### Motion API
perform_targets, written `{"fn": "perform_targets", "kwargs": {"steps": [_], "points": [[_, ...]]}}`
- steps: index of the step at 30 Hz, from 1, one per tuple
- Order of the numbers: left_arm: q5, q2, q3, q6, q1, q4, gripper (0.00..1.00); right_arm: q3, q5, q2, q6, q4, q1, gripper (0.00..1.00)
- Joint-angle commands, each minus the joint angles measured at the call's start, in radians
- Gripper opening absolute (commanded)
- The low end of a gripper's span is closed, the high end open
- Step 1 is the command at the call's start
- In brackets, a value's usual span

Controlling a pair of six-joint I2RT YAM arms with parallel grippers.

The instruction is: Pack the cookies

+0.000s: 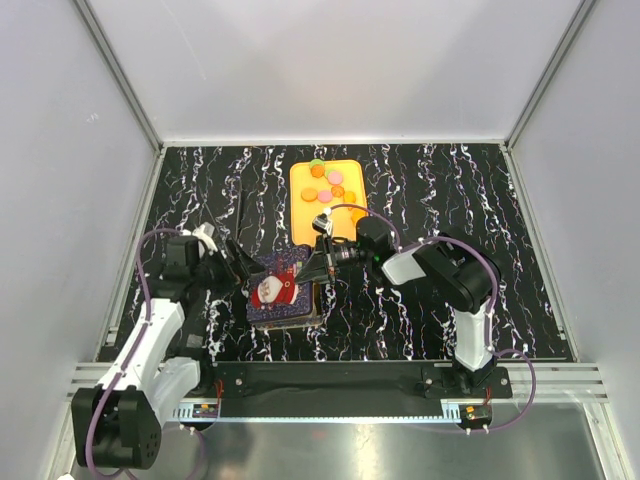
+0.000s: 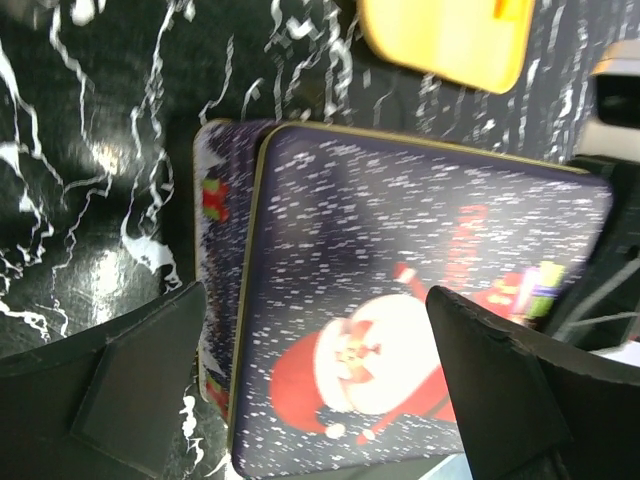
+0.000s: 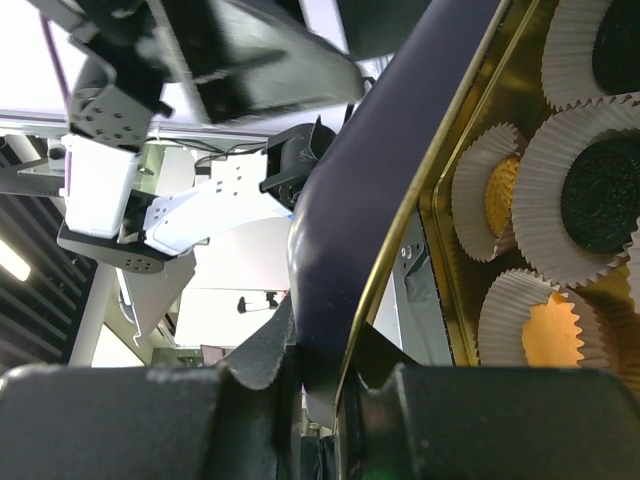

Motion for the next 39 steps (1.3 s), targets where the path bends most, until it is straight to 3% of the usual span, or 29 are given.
{"fn": "perform_targets", "kwargs": {"steps": [1,15,39], "points": [[0.023,0.024,-0.034,-0.026,0.004,0.096,0.99,0.006,-0.025,0.021,0.019,0.081,-0.019,0.0],[0.067,0.055,-0.045,-0.057,-0.046,0.164,0.98,-0.026,-0.022,0.067,0.057,0.158,-0.043,0.02],[0.07,0.118,-0.021,-0.036,-0.109,0.188,0.96,-0.094,-0.028,0.104,0.077,0.211,-0.111,0.43]]}}
